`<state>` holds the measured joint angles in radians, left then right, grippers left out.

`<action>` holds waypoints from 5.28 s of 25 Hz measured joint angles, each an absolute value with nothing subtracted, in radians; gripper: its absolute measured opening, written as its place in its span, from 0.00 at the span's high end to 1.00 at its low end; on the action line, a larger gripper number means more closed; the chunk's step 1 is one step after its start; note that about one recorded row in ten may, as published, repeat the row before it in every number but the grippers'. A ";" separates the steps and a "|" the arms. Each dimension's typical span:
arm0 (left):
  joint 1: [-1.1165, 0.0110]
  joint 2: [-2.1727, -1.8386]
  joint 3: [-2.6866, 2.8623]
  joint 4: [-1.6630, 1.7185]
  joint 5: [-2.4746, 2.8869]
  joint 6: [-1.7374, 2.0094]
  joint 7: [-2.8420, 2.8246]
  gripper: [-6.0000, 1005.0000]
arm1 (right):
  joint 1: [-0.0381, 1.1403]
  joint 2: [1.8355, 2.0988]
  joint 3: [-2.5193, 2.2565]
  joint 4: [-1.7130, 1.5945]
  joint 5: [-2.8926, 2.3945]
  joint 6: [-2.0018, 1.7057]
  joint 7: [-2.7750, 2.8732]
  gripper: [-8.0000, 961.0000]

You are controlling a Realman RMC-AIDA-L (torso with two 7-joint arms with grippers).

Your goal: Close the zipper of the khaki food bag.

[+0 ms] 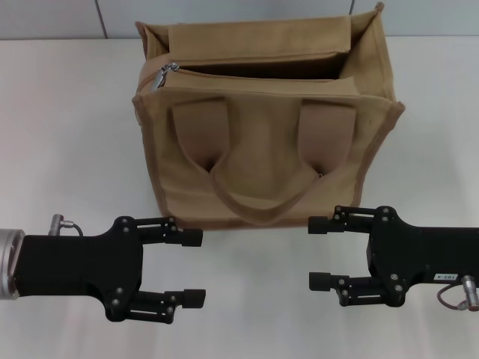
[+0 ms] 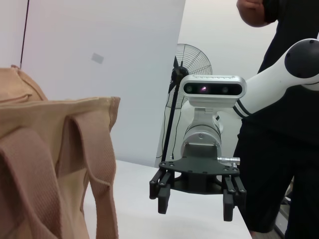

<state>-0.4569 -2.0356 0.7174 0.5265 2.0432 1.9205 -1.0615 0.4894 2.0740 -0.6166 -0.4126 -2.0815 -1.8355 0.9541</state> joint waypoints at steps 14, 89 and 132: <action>-0.448 -1.994 0.480 0.539 2.043 1.947 -1.073 0.22 | 0.486 2.075 -0.615 -0.413 -2.077 -1.840 0.954 0.23; -0.535 -2.055 0.387 0.517 1.939 1.514 -0.957 0.52 | 0.469 2.075 -0.615 -0.413 -2.055 -1.857 0.955 0.23; -0.555 -2.069 0.388 0.457 1.745 1.723 -0.986 0.97 | 0.523 2.067 -0.608 -0.418 -1.798 -2.025 1.261 0.23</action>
<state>-0.5547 -2.0688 0.3882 0.4574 1.7455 1.7227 -0.9860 0.5228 2.0674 -0.6077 -0.4178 -1.7975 -2.0253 1.2607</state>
